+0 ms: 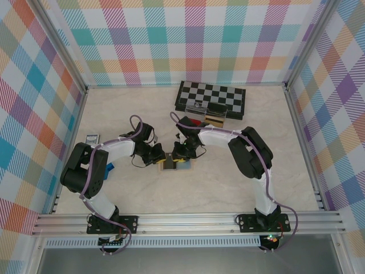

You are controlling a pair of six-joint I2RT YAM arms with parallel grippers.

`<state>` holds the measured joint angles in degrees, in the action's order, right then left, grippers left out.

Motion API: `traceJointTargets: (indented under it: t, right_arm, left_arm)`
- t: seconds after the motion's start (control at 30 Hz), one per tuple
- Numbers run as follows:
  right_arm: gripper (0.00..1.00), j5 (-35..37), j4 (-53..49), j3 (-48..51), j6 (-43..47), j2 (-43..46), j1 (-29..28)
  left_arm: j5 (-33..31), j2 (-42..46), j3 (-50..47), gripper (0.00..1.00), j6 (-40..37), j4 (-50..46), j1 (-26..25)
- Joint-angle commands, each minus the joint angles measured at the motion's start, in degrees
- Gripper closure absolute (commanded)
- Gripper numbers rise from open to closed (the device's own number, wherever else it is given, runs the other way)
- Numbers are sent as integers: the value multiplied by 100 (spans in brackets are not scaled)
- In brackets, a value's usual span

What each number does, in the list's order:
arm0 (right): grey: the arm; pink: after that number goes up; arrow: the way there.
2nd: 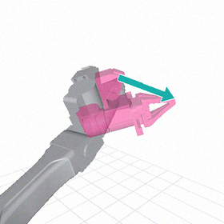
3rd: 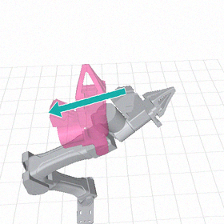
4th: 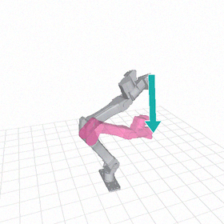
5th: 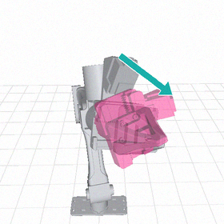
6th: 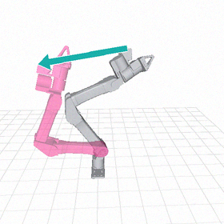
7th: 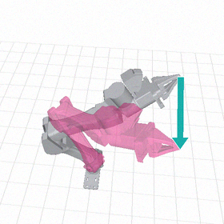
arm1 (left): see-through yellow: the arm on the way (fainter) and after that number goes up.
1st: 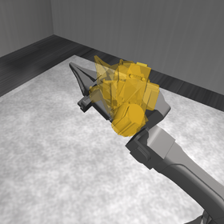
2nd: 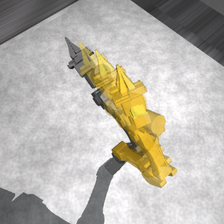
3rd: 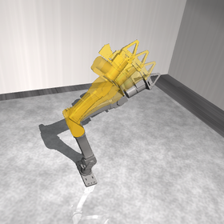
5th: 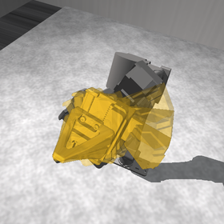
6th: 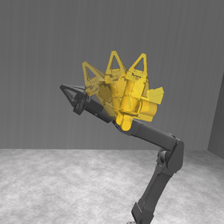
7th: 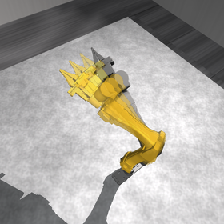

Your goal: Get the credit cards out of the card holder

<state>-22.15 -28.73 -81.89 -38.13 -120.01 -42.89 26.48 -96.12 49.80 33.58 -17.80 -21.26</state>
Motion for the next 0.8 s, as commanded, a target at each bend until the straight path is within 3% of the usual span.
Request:
traceJointTargets:
  t: [0.0, 0.17, 0.33, 0.77]
  right_arm:
    - [88, -124, 100, -168, 95, -120, 9]
    - [99, 153, -87, -114, 133, -17, 48]
    - [100, 451, -202, 113, 203, 281, 106]
    - [100, 700, -376, 247, 383, 523, 194]
  left_arm:
    - [-152, -152, -71, 93, -29, -170, -28]
    - [-263, -87, -45, 89, -27, -240, -28]
    - [-389, 4, -12, 85, -61, -350, -1]
    - [-302, 18, 87, 86, -124, -390, 43]
